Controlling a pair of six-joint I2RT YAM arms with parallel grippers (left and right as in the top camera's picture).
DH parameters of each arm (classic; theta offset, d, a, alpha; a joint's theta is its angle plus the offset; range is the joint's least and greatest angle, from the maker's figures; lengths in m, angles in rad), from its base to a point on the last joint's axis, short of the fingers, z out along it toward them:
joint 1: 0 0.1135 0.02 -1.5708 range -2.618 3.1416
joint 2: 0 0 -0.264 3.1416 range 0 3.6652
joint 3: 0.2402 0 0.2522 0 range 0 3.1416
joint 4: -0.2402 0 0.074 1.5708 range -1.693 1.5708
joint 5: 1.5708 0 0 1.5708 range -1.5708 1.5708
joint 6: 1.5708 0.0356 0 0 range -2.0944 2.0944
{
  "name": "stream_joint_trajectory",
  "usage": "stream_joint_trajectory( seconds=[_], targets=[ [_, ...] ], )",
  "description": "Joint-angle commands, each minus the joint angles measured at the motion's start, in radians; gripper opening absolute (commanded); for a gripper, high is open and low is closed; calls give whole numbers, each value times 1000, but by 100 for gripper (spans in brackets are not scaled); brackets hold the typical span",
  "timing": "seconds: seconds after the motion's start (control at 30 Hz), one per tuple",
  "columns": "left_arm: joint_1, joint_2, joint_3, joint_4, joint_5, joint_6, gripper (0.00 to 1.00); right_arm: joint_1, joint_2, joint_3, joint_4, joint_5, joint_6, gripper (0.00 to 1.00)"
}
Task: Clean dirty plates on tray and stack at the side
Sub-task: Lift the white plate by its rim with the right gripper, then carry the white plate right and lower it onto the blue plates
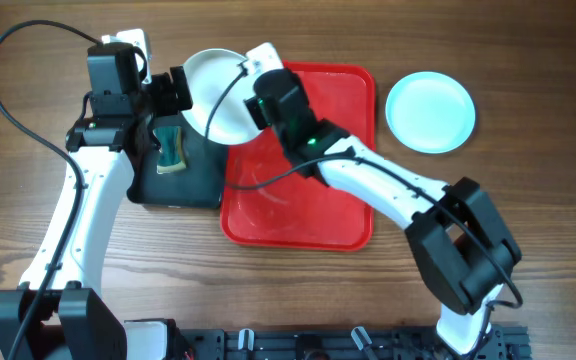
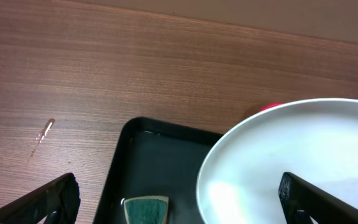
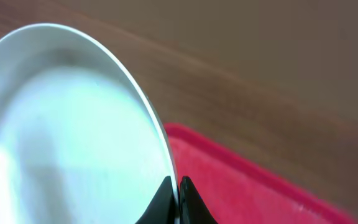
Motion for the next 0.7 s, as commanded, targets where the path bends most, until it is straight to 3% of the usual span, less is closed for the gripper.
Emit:
stream_joint_trajectory(
  seconds=[0.0, 0.23, 0.43, 0.67],
  targets=[
    [7, 6, 4, 2, -6, -2, 100, -41, 3, 12, -55, -131, 156, 4],
    [7, 6, 4, 2, -6, -2, 100, -108, 3, 12, -150, -290, 257, 4],
    [7, 6, 4, 2, -6, -2, 100, -153, -5, 12, -190, -465, 257, 4],
    [7, 6, 4, 2, -6, -2, 100, -162, -39, 12, -273, -480, 249, 4]
  ],
)
